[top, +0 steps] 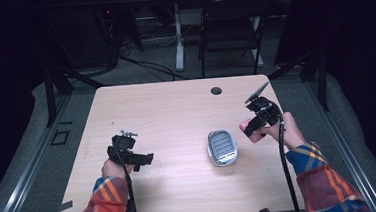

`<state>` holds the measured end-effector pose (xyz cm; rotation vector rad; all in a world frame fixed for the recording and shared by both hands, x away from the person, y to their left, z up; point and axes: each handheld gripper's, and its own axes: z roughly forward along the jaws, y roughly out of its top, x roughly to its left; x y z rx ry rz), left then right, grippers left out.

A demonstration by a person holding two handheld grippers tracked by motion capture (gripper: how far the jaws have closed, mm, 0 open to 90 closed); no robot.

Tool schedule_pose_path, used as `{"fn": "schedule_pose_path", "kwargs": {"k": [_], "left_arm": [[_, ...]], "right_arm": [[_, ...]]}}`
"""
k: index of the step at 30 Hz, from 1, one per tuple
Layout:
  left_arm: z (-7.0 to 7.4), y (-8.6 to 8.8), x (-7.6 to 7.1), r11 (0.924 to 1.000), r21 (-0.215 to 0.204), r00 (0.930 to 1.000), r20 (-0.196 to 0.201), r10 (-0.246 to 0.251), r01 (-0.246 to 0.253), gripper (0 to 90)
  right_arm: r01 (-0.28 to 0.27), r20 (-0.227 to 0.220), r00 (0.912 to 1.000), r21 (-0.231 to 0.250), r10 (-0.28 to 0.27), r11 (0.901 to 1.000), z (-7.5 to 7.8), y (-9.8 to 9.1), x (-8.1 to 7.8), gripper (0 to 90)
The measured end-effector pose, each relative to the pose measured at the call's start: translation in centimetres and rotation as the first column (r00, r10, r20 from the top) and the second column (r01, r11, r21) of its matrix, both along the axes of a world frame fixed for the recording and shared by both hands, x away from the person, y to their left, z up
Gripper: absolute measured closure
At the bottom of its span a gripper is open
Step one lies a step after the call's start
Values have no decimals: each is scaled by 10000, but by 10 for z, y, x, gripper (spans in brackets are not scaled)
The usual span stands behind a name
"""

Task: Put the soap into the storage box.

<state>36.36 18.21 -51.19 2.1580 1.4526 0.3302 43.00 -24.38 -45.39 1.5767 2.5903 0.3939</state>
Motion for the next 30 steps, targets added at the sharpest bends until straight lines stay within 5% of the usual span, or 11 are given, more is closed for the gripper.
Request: {"fn": "schedule_pose_path", "kwargs": {"k": [30], "left_arm": [[-1,-5,3,9996,36,9996,-49,-268,268,3]], "right_arm": [[-521,-405,9978,233,530,9984,-6,60,1,371]]}}
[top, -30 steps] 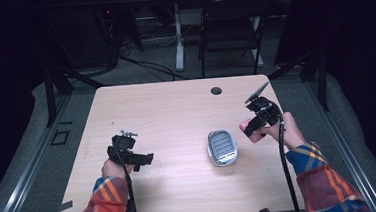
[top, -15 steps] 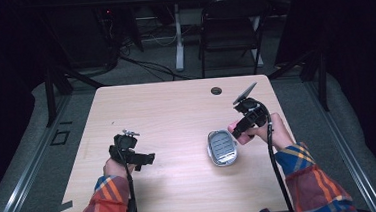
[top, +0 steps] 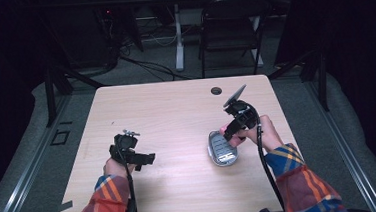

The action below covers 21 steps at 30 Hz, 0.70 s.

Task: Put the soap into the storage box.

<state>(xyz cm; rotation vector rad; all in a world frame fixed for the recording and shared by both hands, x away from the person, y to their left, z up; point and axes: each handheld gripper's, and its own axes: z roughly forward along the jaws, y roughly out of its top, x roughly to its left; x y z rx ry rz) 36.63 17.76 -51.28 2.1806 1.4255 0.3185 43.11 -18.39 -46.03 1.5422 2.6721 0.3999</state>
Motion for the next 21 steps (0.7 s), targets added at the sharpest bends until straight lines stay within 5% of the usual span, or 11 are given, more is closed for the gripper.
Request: {"fn": "schedule_pose_path", "kwargs": {"k": [21], "left_arm": [[-2,-1,3,9999,-30,9999,-113,-117,117,3]], "right_arm": [[170,-208,9996,-506,-180,9986,-18,25,2,370]]}}
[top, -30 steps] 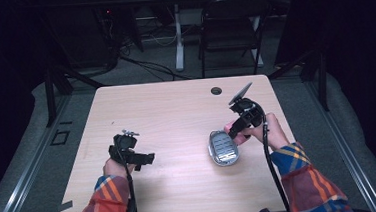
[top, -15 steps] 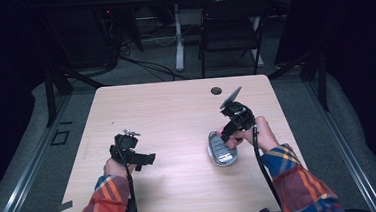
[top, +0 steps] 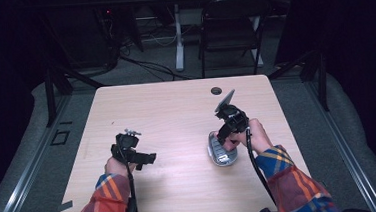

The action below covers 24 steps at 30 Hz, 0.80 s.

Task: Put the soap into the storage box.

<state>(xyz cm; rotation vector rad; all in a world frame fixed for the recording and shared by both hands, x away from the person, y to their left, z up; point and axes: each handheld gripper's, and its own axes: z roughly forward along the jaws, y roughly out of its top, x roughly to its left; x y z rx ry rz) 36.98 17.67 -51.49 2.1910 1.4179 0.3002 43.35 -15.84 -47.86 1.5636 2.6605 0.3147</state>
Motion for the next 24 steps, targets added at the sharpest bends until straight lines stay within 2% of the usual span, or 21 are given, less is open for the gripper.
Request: {"fn": "schedule_pose_path", "kwargs": {"k": [2,11,14,17,18,20,21,24], "left_arm": [[0,1,-1,10000,-7,10000,2,27,-27,3],[1,0,-3,10000,66,10000,9,-47,47,3],[0,-2,-2,9999,106,9999,-39,-103,104,4],[0,-2,-2,9999,113,9999,-46,-103,104,4],[0,-2,-2,9999,99,9999,-62,-116,117,5],[0,-2,-2,9999,105,9999,-76,-116,117,5],[0,-2,-2,9998,113,9999,-66,-139,140,4],[0,-2,-2,9999,111,9999,-70,-130,131,4]], "right_arm": [[-116,-130,9998,-41,115,9999,-1,2,0,370],[56,-353,9994,-97,-59,9999,-10,2,0,367],[167,-270,9995,249,-161,9995,-9,-1,-2,370],[-87,-343,9994,78,90,9999,-3,-4,-3,370],[54,-182,9998,245,-50,9997,-4,-4,-4,370],[54,-150,9999,279,-50,9996,-1,-7,-4,369],[-148,-256,9996,196,153,9997,1,-9,-4,366],[-55,36,10000,478,53,9988,3,-13,-7,356]]}}
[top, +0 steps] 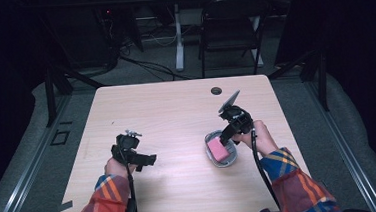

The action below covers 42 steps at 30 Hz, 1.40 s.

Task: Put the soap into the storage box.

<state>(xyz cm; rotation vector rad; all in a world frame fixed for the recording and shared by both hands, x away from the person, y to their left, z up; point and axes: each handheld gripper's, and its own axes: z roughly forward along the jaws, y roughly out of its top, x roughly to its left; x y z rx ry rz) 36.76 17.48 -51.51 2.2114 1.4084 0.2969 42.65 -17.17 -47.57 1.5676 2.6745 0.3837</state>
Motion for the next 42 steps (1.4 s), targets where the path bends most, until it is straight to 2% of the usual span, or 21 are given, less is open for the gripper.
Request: {"fn": "schedule_pose_path", "kwargs": {"k": [1,8,11,12,13,14,15,17,20,23,28,29,32,33,34,37,38,39,42], "left_arm": [[0,0,0,10000,-6,10000,-16,-15,15,4],[0,0,0,10000,22,10000,-13,6,-6,4],[0,-2,1,10000,76,10000,-63,-35,35,4],[0,-2,1,10000,88,10000,-50,-36,36,4],[0,-2,1,9999,111,10000,-51,-72,72,4],[0,-2,1,9999,111,10000,-51,-72,72,4],[-1,-2,1,9999,108,10000,-39,-56,56,4],[0,-3,1,9999,116,10000,-74,-62,63,4],[-1,-3,1,9999,124,10000,-67,-71,72,4],[-1,-2,0,9999,138,9999,-122,-97,99,4],[0,-3,-1,9998,157,9999,-60,-137,138,4],[0,-3,-2,9997,177,9999,-37,-160,161,4],[0,-4,-2,9997,167,9999,-32,-152,152,4],[0,-4,-1,9996,196,9998,-47,-197,198,4],[0,-5,-1,9996,196,9998,-48,-195,196,4],[0,-5,-1,9994,248,9997,-60,-245,247,4],[0,-5,-1,9994,244,9997,-56,-250,251,4],[0,-6,-1,9994,250,9997,-78,-249,251,4],[0,-7,-1,9995,224,9998,-65,-208,209,4]], "right_arm": [[-161,-53,9999,-69,160,9998,2,-2,0,348],[-292,126,9995,6,292,9996,9,-14,-3,314],[-427,218,9988,-203,431,9989,12,-20,-4,288],[-372,363,9986,-106,375,9993,11,-21,-5,276],[-595,382,9974,-299,606,9978,13,-26,-5,238],[-595,382,9974,-299,606,9978,13,-26,-5,238],[-585,583,9965,-240,598,9980,14,-31,-7,200],[-635,703,9954,-221,649,9977,15,-36,-8,157],[-641,911,9936,-261,663,9976,16,-43,-9,131],[-995,865,9907,-678,1052,9927,16,-49,-9,122],[-1023,1023,9887,-725,1094,9921,16,-59,-11,48],[-1092,1195,9856,-922,1199,9897,17,-65,-14,17],[-1139,1194,9848,-1023,1258,9882,18,-72,-18,12],[-968,1384,9842,-1003,1103,9902,18,-80,-22,8],[-1051,1355,9835,-1100,1197,9884,20,-85,-24,6],[-861,1591,9822,-934,1003,9919,21,-97,-30,1],[-1025,1415,9829,-1131,1182,9883,23,-101,-31,1],[-916,1602,9812,-1057,1079,9902,22,-105,-34,0],[-931,1579,9811,-1195,1115,9885,22,-116,-38,0]]}}
